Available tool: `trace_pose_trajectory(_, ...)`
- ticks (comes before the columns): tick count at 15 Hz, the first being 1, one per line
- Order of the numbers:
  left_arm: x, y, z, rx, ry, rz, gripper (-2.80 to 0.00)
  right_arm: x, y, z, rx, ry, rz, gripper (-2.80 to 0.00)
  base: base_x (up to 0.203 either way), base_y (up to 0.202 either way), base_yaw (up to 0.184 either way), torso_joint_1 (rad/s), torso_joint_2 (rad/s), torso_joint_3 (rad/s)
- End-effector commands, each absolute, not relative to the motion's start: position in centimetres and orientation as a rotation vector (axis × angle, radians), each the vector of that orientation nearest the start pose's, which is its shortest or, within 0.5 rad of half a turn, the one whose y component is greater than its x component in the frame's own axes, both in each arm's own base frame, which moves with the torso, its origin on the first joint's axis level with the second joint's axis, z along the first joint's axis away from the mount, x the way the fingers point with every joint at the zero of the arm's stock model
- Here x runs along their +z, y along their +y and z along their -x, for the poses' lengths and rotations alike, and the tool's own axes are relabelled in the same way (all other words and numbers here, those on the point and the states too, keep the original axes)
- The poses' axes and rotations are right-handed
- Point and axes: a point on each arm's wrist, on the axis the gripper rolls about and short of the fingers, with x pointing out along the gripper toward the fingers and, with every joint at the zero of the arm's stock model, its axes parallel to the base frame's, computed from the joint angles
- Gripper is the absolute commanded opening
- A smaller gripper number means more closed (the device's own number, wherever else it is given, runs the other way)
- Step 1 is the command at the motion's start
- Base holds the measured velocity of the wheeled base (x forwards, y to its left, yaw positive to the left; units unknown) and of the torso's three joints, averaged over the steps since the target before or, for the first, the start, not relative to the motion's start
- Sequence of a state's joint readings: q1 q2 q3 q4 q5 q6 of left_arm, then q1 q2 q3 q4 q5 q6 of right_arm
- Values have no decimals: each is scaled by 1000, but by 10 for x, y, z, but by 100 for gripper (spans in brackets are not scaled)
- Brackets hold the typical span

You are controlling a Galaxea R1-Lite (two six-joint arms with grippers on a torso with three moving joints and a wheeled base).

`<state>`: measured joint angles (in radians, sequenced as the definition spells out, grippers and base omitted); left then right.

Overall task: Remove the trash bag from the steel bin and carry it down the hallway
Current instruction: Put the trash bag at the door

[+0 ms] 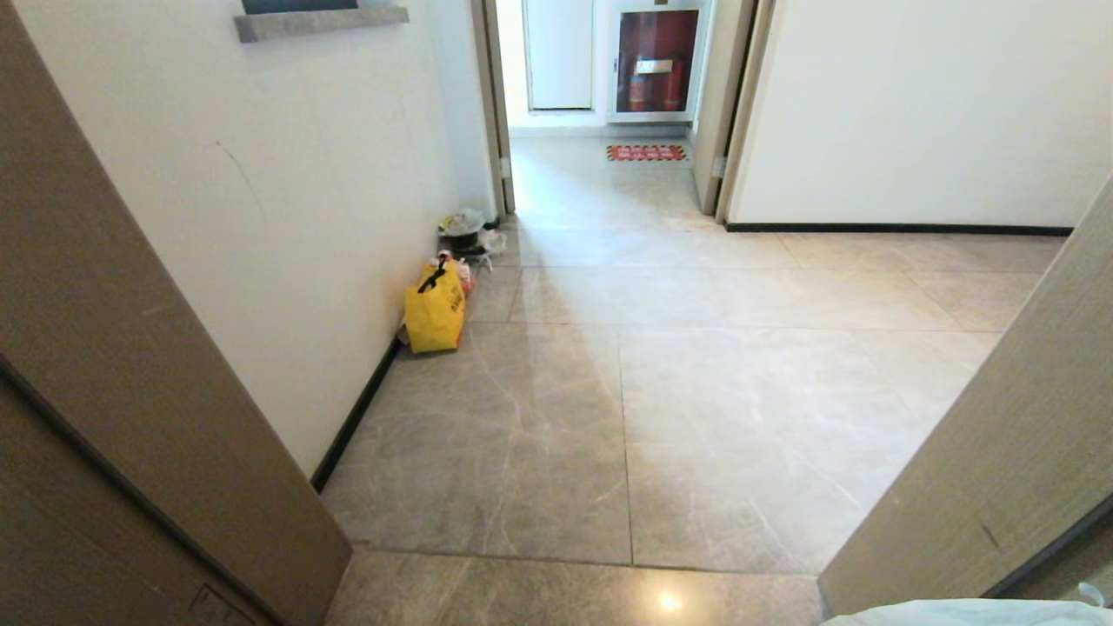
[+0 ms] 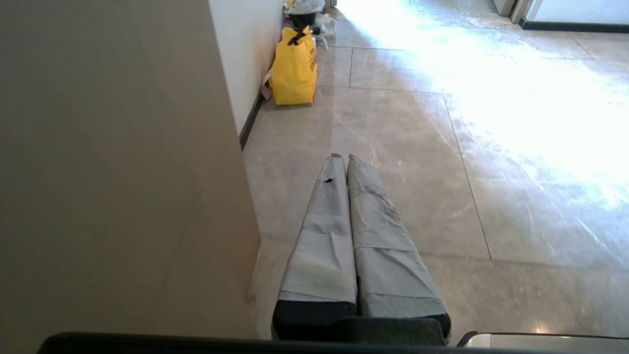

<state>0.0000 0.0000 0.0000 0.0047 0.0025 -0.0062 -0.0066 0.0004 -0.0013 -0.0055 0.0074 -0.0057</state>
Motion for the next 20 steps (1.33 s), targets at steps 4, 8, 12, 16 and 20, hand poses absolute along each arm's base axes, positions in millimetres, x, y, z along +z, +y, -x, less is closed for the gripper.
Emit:
trace_pose_trajectory(4, 75, 0, 23, 3, 5, 6, -280, 77, 0, 23, 2, -8, 6, -280, 195, 0, 1, 3, 4, 4)
trace_pose_trajectory(8, 75, 0, 23, 3, 5, 6, -280, 76, 0, 23, 2, -7, 6, -280, 184, 0, 2, 2, 2, 0)
trace_pose_trajectory(12, 75, 0, 23, 3, 5, 8, -280, 77, 0, 23, 2, -6, 6, -280, 193, 0, 2, 4, 2, 2)
trace_pose_trajectory(16, 75, 0, 23, 3, 5, 6, -280, 77, 0, 23, 2, -8, 5, -280, 193, 0, 2, 1, 2, 3)
trace_pose_trajectory(20, 75, 0, 23, 3, 5, 8, -280, 76, 0, 23, 2, -6, 5, -280, 195, 0, 2, -1, 4, 3)
